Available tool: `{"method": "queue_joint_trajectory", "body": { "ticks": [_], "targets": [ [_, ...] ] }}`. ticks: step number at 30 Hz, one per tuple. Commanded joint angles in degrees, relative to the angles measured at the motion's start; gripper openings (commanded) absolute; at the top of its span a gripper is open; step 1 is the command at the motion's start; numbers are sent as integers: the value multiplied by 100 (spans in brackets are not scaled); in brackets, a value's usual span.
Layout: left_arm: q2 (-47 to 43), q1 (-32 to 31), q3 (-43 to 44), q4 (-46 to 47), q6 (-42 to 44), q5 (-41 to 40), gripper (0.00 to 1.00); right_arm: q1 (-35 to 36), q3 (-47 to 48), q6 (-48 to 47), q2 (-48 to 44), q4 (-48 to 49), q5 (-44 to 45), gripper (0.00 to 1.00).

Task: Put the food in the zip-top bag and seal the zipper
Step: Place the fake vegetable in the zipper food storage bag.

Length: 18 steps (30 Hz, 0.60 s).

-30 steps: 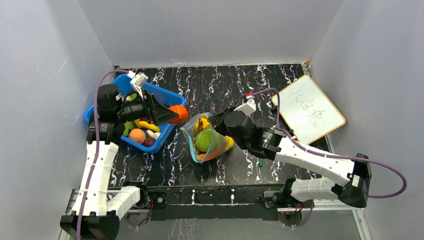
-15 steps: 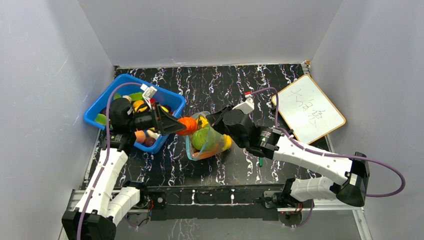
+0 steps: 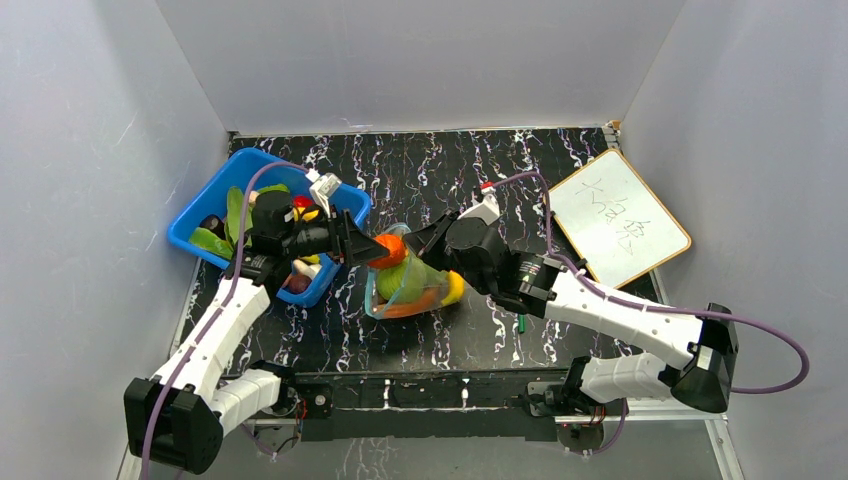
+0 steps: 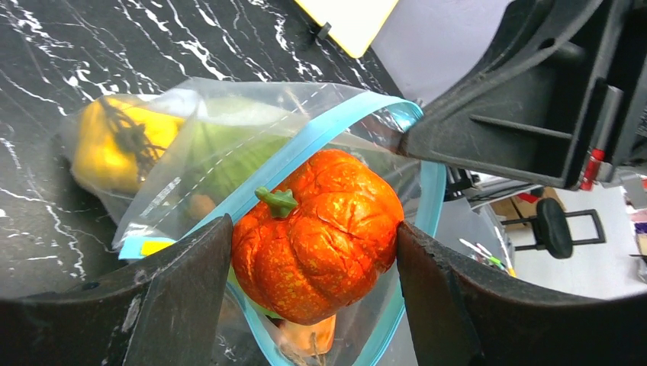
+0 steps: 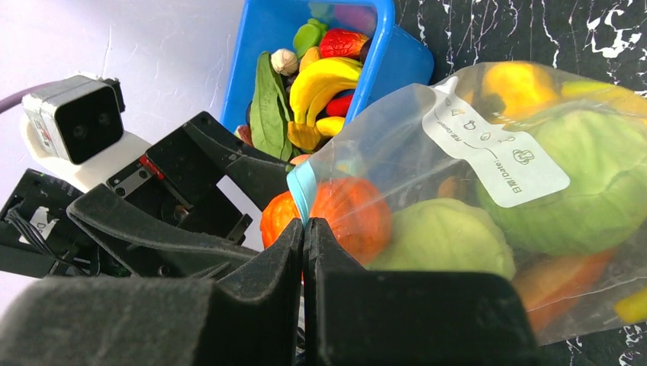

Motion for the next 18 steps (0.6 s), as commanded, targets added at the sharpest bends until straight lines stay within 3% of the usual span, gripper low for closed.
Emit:
{"method": "queue_joint_trajectory", "body": {
  "ticks": [1, 8, 11, 12, 16, 18],
  "targets": [
    [97, -105, 293, -420, 611, -527, 44, -6, 275, 1, -92, 955, -111, 0],
    [-74, -207, 285, -226, 425, -554, 64, -6, 328, -62, -33, 997, -82, 0],
    [-134, -232, 265, -57, 306, -482, 67, -6, 371, -101, 7, 1015, -110, 0],
    [-138, -235, 255, 16, 247, -409, 67, -6, 382, -114, 12, 1029, -105, 0],
    [-20, -260, 319, 45, 181, -62, 44, -6, 424, -198, 66, 1105, -101, 0],
    [49, -276, 383, -67, 241, 57, 42, -6, 463, -282, 120, 1177, -214, 0]
  ]
}}
